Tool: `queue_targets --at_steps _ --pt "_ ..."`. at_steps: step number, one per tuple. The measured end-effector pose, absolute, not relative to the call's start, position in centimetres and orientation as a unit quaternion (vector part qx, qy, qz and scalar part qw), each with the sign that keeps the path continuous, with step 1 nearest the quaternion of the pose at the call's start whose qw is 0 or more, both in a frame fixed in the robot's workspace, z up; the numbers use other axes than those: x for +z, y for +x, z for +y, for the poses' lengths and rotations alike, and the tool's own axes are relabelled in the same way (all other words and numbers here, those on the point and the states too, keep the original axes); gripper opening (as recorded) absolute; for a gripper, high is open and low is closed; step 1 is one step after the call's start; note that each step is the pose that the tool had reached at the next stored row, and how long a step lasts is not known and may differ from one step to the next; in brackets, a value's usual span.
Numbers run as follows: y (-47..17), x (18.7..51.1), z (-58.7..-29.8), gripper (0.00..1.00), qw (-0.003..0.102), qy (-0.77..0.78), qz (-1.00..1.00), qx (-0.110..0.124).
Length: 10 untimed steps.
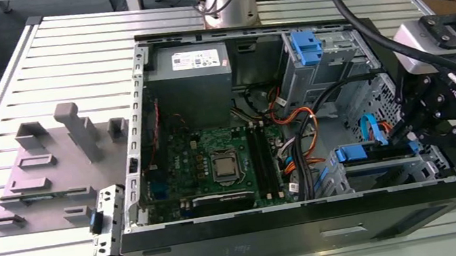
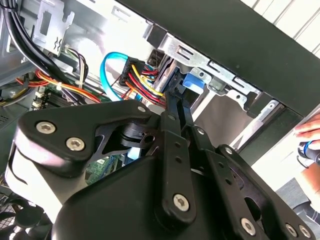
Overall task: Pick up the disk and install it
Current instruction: 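Insert the second disk wire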
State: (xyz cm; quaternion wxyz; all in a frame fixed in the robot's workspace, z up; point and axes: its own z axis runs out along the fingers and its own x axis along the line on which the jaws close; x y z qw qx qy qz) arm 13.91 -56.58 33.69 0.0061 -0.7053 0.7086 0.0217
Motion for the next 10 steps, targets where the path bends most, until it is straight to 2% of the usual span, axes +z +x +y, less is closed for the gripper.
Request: queue_targets --at_steps 10 --pt "13.76 33.53 -56.5 0.16 0.006 -0.705 0.709 0.022"
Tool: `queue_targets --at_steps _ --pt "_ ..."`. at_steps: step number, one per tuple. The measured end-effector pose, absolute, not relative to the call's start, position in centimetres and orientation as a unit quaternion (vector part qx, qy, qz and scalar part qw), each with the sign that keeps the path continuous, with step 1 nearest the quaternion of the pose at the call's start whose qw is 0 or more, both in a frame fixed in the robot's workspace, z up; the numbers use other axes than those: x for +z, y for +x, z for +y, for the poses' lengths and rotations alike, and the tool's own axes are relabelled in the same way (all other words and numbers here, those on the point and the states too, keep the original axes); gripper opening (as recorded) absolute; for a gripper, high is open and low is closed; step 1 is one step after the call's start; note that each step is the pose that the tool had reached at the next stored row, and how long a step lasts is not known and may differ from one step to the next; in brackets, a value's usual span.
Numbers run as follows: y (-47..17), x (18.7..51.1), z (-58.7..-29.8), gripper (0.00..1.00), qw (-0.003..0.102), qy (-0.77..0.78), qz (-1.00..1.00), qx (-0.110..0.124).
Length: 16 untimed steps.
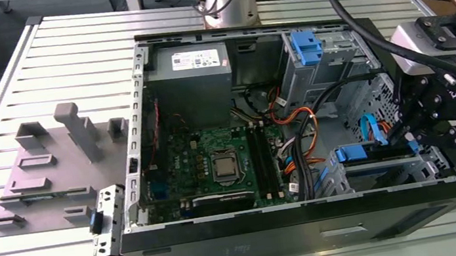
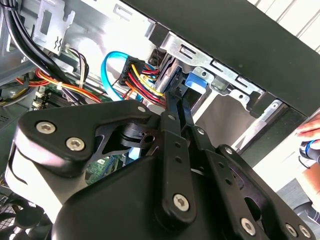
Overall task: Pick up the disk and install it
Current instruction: 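Insert the second disk wire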
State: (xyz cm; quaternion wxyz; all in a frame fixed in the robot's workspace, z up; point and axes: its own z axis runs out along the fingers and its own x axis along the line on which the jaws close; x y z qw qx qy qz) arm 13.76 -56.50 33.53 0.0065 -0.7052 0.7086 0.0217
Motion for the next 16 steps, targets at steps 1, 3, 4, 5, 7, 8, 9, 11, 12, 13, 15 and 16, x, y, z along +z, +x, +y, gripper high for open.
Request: queue_targets --at_steps 1,3,4,5,7,8,9,11,12,13,15,16 --pt "13.76 33.52 -56.5 0.16 0.006 -0.705 0.709 0.022" --pt "13.76 33.44 -56.49 0.16 0.006 -0.705 0.709 0.022" --pt "13.76 33.42 -56.49 0.16 0.006 -0.705 0.709 0.022" --pt "13.75 33.41 -56.5 0.16 0.006 -0.705 0.709 0.022" --pt "13.76 33.31 -56.49 0.16 0.007 -0.705 0.709 0.022" --pt "13.76 33.27 -56.49 0.16 0.007 -0.705 0.709 0.022" --pt "13.76 33.22 -56.49 0.16 0.007 -0.705 0.709 0.022" --pt "13.76 33.2 -56.49 0.16 0.006 -0.705 0.709 0.022" --pt "13.76 33.2 -56.49 0.16 0.006 -0.705 0.709 0.022" --pt "13.76 33.19 -56.49 0.16 0.006 -0.705 0.709 0.022" --pt "13.76 33.18 -56.49 0.16 0.007 -0.705 0.709 0.022" --pt "13.76 33.12 -56.49 0.16 0.007 -0.705 0.709 0.022"
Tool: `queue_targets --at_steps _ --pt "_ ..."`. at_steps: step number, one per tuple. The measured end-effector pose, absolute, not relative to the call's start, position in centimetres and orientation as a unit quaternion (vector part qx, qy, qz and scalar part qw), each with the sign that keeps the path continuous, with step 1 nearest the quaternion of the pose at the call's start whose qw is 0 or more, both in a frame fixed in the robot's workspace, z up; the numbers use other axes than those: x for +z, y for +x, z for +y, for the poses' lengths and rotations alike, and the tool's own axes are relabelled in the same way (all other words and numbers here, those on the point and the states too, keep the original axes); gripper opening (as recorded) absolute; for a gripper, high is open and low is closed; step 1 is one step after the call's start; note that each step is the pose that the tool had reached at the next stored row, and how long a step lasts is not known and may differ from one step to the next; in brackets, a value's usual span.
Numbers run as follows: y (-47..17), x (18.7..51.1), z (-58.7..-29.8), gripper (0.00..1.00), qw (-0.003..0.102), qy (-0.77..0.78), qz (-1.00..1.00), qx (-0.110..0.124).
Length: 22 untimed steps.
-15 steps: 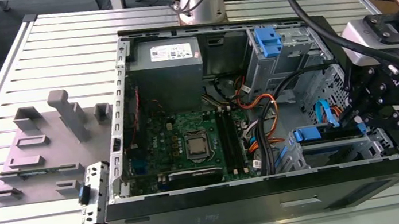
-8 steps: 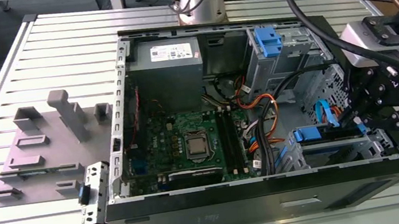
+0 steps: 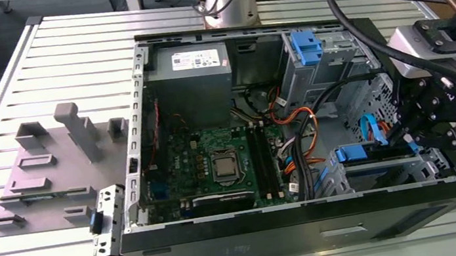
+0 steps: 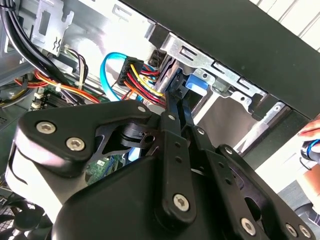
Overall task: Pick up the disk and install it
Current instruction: 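Insert the second disk wire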
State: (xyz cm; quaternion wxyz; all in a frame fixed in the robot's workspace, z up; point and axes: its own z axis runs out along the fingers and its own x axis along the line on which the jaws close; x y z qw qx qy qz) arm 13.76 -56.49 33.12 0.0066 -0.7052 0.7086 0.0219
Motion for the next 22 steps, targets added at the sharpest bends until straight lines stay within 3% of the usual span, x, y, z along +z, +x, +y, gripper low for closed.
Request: queue_targets --at_steps 19,22 --pt "13.75 32.65 -56.49 0.18 0.007 -0.705 0.709 0.022" --pt "13.75 32.7 -56.49 0.3 0.007 -0.705 0.709 0.022"
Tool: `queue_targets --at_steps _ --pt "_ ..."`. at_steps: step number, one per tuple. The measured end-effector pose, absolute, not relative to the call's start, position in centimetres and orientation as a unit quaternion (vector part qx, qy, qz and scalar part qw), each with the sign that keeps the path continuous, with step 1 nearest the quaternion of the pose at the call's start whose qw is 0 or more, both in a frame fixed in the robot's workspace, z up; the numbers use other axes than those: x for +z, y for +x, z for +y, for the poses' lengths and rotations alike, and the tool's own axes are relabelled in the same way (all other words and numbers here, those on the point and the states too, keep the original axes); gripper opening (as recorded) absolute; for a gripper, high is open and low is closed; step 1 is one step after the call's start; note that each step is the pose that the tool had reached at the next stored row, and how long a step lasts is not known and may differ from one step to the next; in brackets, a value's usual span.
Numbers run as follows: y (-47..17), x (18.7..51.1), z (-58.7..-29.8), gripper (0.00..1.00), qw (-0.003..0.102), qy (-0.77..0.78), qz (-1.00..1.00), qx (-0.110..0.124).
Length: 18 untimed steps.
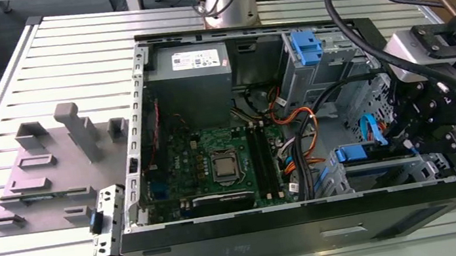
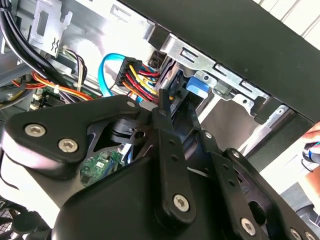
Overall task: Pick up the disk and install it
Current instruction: 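Insert the second disk wire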
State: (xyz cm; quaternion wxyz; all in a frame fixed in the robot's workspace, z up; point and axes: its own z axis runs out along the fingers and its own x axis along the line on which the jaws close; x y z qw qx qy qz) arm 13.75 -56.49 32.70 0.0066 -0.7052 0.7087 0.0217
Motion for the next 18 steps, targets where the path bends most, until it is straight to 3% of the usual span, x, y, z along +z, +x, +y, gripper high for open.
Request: queue_targets --at_steps 18 --pt "13.8 36.0 -56.5 0.3 0.007 -0.705 0.709 0.022"
